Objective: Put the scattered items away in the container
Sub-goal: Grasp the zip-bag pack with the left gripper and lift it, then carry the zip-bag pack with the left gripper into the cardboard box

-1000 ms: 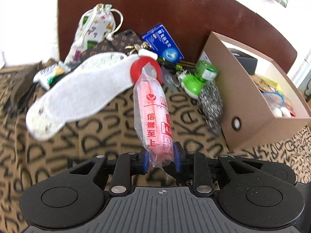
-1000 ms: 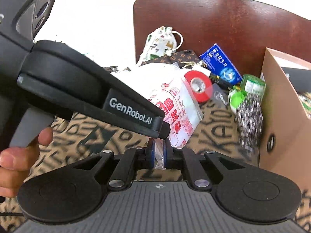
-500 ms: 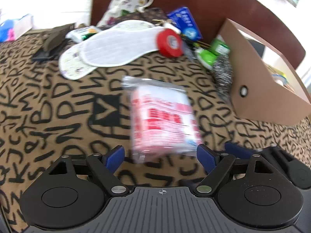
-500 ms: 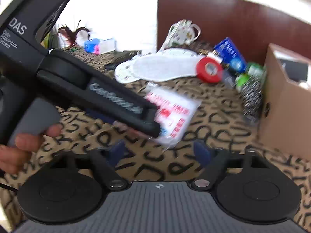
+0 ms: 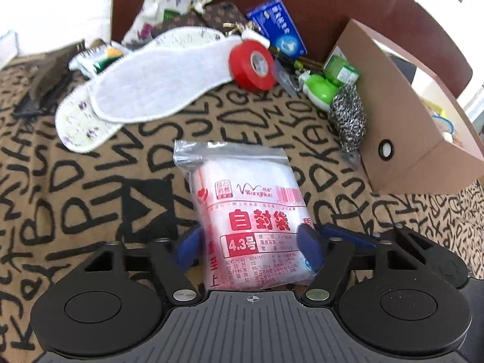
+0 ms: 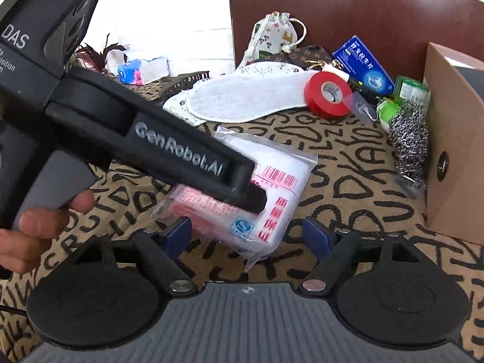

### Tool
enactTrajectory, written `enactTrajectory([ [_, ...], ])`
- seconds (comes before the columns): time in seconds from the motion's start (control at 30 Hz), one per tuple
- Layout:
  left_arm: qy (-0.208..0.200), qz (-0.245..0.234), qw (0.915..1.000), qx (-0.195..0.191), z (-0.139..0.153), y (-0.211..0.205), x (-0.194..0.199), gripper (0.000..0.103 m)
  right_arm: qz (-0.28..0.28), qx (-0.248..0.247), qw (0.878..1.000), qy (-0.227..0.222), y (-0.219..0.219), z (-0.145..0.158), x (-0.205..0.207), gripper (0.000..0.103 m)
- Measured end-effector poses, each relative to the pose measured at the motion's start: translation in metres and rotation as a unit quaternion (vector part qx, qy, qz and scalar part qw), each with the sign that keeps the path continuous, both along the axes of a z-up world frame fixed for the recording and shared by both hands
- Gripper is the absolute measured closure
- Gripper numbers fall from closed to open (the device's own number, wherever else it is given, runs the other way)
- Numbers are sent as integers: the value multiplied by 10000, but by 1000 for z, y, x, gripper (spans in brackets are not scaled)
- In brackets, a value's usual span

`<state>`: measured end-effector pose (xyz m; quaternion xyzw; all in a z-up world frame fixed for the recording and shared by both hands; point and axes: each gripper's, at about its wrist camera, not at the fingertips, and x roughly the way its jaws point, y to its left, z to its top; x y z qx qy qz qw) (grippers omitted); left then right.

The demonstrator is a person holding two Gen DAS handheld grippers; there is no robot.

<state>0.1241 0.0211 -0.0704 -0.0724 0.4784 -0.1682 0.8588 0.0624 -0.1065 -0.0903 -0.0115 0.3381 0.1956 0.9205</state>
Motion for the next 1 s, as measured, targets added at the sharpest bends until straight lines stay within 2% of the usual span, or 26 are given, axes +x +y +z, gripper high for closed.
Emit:
enactTrajectory([
  [0.07,-25,-45,10000,-20,1,4,0,42,43,25,10000,8,0,-1,2,20],
  [0.17,31,-74,9999,-67,1,7,3,41,200,26,9998,-15,2,-2,4,20],
  [0.2,46,-75,9999,-64,1,7,4,26,225,19,9997,-16,3,-3,5,19],
  [0.23,53,-61,9999,-69,0,7,6,23,236,8,9997,-27,4,-4,5,19],
  [0.27,65,-62,9999,-57,-1,7,8,25,235,1,9997,-48,5,-5,7,18],
  [0.33,40,-121,9999,-12,-1,5,9,39,211,22,9998,-64,6,-8,9,17],
  [0.43,8,-159,9998,104,0,1,9,38,248,43,9996,-89,7,-12,12,14],
  [0.53,-16,-152,9997,183,-1,-2,10,39,289,-103,9994,-166,11,-13,12,22],
  [0.77,-105,-167,9993,333,8,-12,-6,49,269,76,9996,-108,0,-5,0,37],
  [1.0,-246,-208,9988,355,22,-23,-31,52,264,285,9991,-150,-12,6,-23,41],
])
